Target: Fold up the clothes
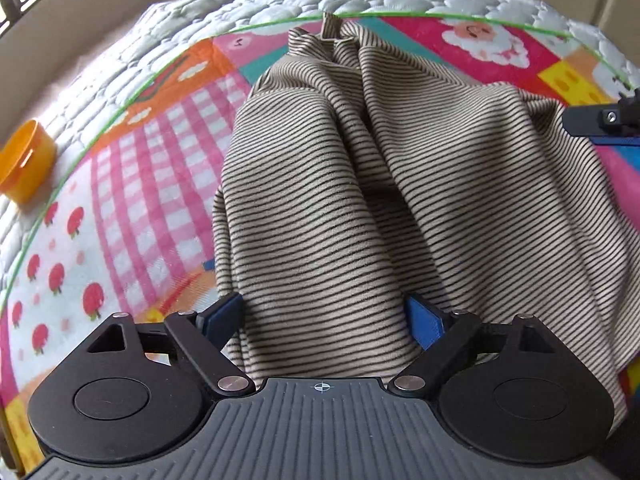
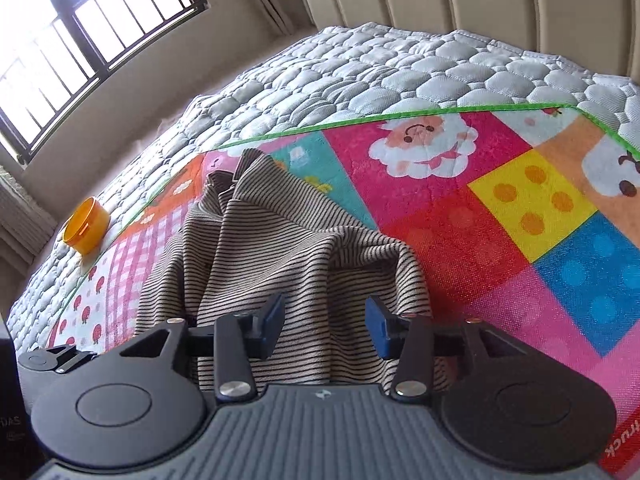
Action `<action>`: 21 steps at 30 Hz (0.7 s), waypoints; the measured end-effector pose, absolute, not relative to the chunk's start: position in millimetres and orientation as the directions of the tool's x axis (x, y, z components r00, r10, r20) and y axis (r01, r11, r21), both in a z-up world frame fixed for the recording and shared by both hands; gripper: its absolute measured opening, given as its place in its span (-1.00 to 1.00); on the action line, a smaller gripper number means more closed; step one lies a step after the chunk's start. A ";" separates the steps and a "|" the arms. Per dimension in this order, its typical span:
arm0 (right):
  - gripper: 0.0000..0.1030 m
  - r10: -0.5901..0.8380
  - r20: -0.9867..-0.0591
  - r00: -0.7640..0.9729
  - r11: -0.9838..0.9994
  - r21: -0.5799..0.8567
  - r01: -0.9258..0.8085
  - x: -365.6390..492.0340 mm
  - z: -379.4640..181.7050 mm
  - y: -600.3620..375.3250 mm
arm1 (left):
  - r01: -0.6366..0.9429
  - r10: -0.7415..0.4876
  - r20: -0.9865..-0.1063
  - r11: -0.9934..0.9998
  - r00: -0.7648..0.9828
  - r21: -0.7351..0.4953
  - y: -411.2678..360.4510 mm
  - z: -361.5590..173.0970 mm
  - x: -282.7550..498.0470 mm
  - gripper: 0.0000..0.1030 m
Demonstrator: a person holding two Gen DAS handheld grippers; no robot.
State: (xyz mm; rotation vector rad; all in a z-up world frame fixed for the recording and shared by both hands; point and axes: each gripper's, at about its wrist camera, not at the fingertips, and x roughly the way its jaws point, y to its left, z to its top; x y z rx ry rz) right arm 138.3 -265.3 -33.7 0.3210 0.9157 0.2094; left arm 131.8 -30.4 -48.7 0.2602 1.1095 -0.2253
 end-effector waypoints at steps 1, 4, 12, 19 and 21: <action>-0.08 0.327 -0.741 0.587 0.930 0.364 -0.059 137.7 -33.9 -262.0 | 0.320 -0.044 -0.901 0.941 0.431 0.107 -32.7 -49.2 132.2 0.54; 0.03 0.364 -0.745 0.559 0.922 0.372 -0.106 135.9 -35.7 -251.9 | 0.360 -0.030 -0.897 0.921 0.440 0.146 -39.3 -50.8 133.5 0.01; 0.32 0.418 -0.820 0.391 0.908 0.389 -0.156 137.8 -62.7 -227.5 | 0.408 -0.034 -0.896 0.897 0.443 0.168 -36.2 -43.6 141.3 -0.54; 0.39 0.429 -0.825 0.368 0.903 0.404 -0.147 137.9 -68.5 -227.0 | 0.321 0.072 -0.837 0.903 0.543 0.286 -0.9 -24.1 174.9 -0.62; 0.39 0.416 -0.832 0.366 0.909 0.393 -0.137 139.1 -70.0 -227.3 | 0.266 0.140 -0.785 0.893 0.603 0.364 10.9 -13.1 195.0 -0.64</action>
